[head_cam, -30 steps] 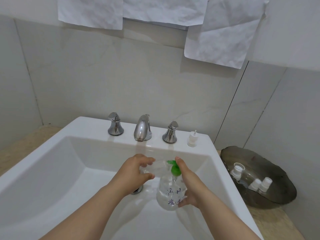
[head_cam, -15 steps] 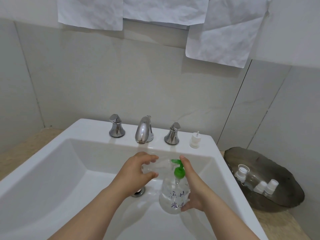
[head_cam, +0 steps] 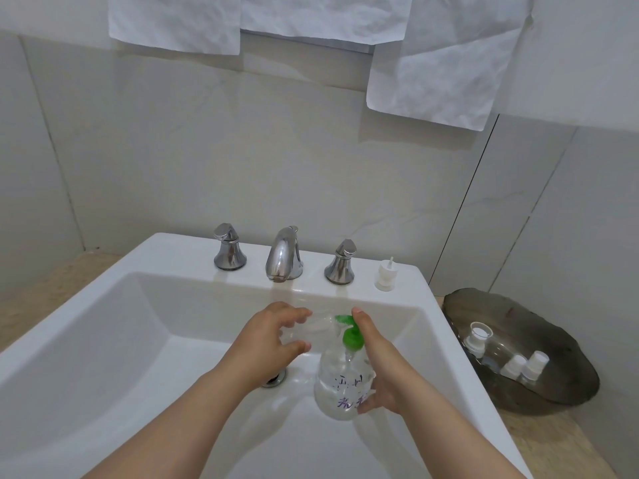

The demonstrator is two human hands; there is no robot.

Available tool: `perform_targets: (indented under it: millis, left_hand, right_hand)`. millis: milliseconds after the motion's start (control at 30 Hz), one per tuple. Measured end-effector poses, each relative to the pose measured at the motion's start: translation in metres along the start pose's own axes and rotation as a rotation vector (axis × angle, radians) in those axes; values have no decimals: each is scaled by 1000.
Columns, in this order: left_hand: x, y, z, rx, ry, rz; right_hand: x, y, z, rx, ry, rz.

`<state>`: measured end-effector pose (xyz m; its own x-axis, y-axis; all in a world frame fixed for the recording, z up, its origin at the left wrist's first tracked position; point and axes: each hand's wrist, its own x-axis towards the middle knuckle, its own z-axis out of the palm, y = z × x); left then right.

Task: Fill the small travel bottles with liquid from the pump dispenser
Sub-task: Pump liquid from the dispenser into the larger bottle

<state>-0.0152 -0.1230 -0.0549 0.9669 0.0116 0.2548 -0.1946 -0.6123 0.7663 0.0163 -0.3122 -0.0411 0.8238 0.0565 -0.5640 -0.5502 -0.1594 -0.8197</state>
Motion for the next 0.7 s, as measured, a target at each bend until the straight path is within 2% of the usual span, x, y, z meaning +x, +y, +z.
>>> perform_targets:
  millis: [433, 700]
  left_hand:
    - [-2, -1, 2, 50, -32, -23]
    - [-1, 1, 0, -28, 14, 16]
  right_hand:
    - [-1, -1, -1, -44, -19, -21]
    - [-4, 0, -1, -10, -17, 3]
